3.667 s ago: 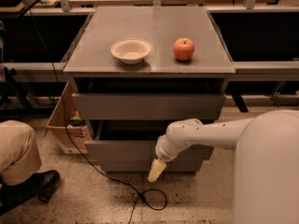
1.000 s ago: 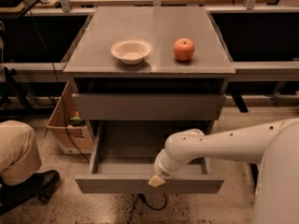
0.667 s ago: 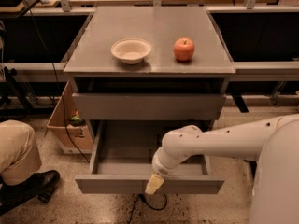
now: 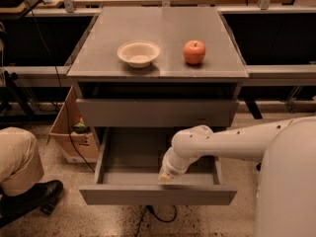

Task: Open middle drawer

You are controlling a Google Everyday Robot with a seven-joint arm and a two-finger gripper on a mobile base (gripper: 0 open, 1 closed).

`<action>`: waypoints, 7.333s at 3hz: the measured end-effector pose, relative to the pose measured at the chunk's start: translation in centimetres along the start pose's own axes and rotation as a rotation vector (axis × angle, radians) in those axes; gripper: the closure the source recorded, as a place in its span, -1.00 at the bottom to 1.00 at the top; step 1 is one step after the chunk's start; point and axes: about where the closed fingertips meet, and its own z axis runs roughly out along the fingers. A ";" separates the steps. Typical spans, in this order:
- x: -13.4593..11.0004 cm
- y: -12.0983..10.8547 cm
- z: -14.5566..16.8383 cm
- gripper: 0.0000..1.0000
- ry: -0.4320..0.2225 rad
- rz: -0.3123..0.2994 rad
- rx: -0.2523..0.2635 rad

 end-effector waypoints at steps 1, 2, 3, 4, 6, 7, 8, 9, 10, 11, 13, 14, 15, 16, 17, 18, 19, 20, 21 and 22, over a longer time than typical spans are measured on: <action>1.0 -1.6 1.6 1.00 -0.039 0.044 -0.013; 2.3 -2.0 3.4 1.00 -0.095 0.087 -0.034; 3.4 -2.1 5.1 1.00 -0.120 0.129 -0.073; 4.2 -1.2 5.9 1.00 -0.126 0.184 -0.141; 3.9 0.7 4.7 1.00 -0.092 0.215 -0.203; 4.0 2.8 4.0 1.00 -0.059 0.233 -0.245; 4.5 5.5 3.1 1.00 -0.024 0.244 -0.295; 5.3 7.4 1.6 1.00 0.009 0.255 -0.317; 6.0 8.9 0.4 1.00 0.033 0.260 -0.330; 6.1 9.6 0.0 1.00 0.039 0.259 -0.335; 4.2 7.4 0.8 1.00 0.014 0.201 -0.270; 4.1 6.1 1.2 1.00 -0.023 0.182 -0.234; 4.9 5.6 2.2 1.00 -0.100 0.196 -0.213; 5.7 5.7 3.1 1.00 -0.164 0.226 -0.224; 6.2 6.0 3.6 1.00 -0.194 0.243 -0.230; 7.0 6.8 4.1 1.00 -0.169 0.258 -0.303; 7.5 7.6 4.3 1.00 -0.140 0.262 -0.363; 7.7 8.0 4.0 1.00 -0.113 0.259 -0.400; 7.5 8.1 3.4 1.00 -0.109 0.251 -0.400; 7.7 6.8 1.7 1.00 -0.108 0.237 -0.311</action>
Offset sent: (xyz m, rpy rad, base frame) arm 0.0241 -0.0244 -0.0614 0.1833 0.0563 -0.1110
